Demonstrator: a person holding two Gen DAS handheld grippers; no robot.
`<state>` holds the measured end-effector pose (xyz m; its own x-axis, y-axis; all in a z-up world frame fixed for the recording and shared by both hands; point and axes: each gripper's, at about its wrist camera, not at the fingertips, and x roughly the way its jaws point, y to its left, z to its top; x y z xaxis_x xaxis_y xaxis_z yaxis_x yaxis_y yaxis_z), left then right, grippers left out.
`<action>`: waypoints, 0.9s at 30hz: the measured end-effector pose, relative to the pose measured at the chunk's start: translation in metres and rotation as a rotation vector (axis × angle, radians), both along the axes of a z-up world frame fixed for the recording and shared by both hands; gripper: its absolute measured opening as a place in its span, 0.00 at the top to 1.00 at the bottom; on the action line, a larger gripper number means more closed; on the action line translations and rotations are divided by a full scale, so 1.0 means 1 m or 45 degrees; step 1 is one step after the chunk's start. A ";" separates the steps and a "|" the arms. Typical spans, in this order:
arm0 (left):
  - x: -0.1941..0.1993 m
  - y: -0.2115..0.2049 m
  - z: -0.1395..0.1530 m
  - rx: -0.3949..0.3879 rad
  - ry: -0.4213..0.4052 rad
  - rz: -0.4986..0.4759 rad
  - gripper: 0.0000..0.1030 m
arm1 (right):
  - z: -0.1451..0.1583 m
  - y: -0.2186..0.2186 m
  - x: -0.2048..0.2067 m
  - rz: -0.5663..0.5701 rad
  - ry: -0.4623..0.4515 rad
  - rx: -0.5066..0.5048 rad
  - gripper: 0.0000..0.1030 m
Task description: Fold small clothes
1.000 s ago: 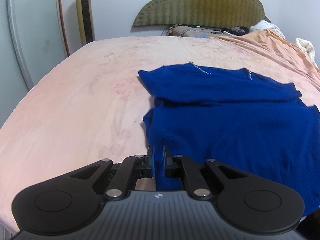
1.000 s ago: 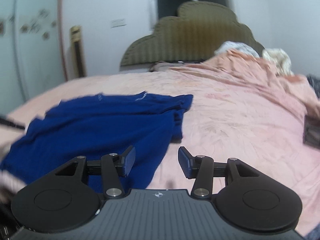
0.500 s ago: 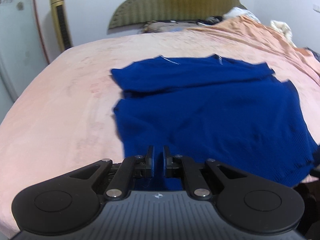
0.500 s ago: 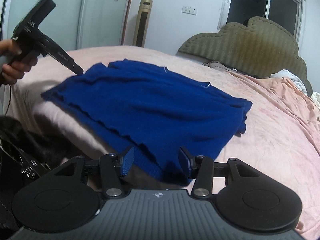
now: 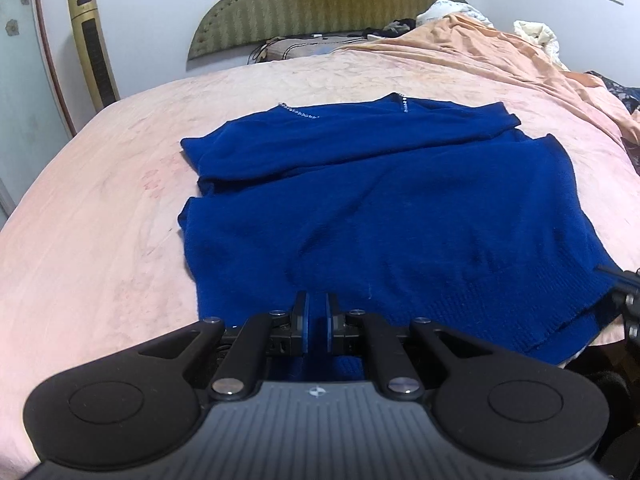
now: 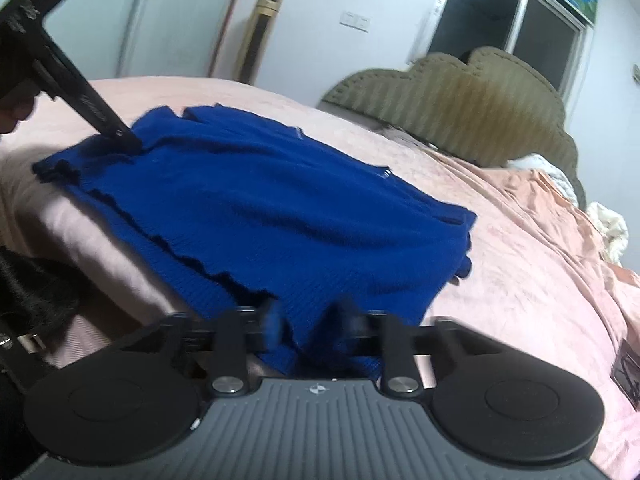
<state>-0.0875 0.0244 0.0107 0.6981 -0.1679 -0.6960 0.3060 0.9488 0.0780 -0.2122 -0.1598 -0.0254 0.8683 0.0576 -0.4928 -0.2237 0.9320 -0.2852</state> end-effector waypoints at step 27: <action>-0.009 -0.007 0.013 -0.030 -0.010 -0.051 0.93 | 0.017 -0.026 -0.039 0.039 0.082 -0.235 0.45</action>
<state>-0.0969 0.0178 0.0238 0.6958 -0.2123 -0.6862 0.3433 0.9374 0.0580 -0.2509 -0.1863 -0.0089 0.8336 -0.0131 -0.5521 -0.2744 0.8578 -0.4346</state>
